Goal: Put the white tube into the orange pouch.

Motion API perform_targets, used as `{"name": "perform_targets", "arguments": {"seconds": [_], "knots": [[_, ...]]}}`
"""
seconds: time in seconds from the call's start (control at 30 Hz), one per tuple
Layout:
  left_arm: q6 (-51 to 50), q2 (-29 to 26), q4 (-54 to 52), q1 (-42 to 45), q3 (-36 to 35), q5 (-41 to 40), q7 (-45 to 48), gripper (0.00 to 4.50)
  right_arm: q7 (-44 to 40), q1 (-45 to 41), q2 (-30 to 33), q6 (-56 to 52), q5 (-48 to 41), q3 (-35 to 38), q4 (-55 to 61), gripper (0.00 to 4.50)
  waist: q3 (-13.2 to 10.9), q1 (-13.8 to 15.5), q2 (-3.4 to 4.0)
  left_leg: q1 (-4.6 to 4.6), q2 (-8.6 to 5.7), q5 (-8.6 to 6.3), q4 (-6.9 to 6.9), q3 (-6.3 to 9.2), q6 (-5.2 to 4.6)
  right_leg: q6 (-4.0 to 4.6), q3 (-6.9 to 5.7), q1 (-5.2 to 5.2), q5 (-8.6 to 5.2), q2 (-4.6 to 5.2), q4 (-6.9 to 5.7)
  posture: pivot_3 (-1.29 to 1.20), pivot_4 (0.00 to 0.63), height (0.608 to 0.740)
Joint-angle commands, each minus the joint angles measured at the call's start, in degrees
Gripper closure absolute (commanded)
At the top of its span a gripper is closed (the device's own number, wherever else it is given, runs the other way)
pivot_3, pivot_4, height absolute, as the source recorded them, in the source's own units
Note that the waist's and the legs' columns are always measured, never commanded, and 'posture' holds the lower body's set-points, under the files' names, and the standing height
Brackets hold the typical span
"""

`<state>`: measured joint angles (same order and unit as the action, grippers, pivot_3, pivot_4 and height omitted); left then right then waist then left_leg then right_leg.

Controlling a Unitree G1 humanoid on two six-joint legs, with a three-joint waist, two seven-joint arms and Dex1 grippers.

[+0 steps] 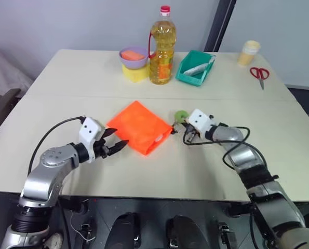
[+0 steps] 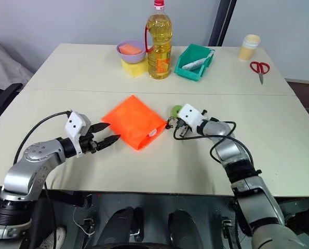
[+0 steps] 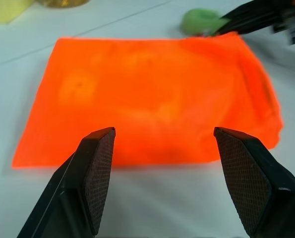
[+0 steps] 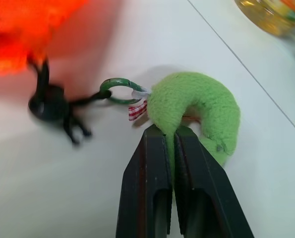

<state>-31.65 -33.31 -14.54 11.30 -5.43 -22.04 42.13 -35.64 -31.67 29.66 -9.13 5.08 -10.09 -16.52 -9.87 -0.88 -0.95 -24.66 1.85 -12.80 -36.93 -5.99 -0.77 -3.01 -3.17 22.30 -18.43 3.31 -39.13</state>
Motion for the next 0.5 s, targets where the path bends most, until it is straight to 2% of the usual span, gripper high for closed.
{"name": "perform_targets", "arguments": {"seconds": [0.03,0.27,0.37,0.4,0.5], "knots": [[0.6,1.1,-0.4,2.4,-1.9,-2.5,-0.4,1.10,-1.9,4.5,3.1,-4.0,-4.8,6.2,14.5,4.48,0.0,0.2,0.01,0.00,0.00,0.00,0.02,0.01,0.00,0.00,0.00,0.01,0.00,0.01,0.00,0.00,0.150,0.737],[-2.4,3.2,2.8,9.7,1.1,-6.0,2.3,1.10,-5.9,16.7,9.6,-17.1,-16.4,19.1,38.0,4.48,0.0,0.2,0.05,0.00,-0.01,0.00,0.08,0.02,0.01,0.00,-0.02,-0.01,0.00,0.03,0.02,0.00,0.150,0.737],[-2.7,4.5,5.6,13.4,2.5,-7.0,4.2,0.22,-5.8,18.3,10.9,-20.5,-19.1,21.2,42.0,4.50,0.0,0.1,0.05,0.01,-0.01,0.00,0.06,0.01,0.01,0.00,-0.03,-0.01,0.00,0.03,0.02,0.00,0.150,0.737],[-2.7,5.0,6.7,14.9,3.1,-7.3,5.1,0.07,-5.7,18.3,11.0,-21.6,-20.0,21.7,43.0,4.50,0.0,0.1,0.05,0.02,0.00,0.00,0.06,0.01,0.01,0.00,-0.03,-0.01,0.00,0.02,0.02,0.00,0.150,0.737],[-0.6,7.2,12.0,20.1,6.1,-6.0,7.9,0.07,-4.7,17.7,10.6,-24.6,-22.4,22.4,45.6,4.50,0.0,0.3,0.04,0.02,-0.01,0.01,0.06,0.01,0.00,0.00,-0.07,0.00,0.00,0.02,0.02,0.00,0.150,0.737]]}}
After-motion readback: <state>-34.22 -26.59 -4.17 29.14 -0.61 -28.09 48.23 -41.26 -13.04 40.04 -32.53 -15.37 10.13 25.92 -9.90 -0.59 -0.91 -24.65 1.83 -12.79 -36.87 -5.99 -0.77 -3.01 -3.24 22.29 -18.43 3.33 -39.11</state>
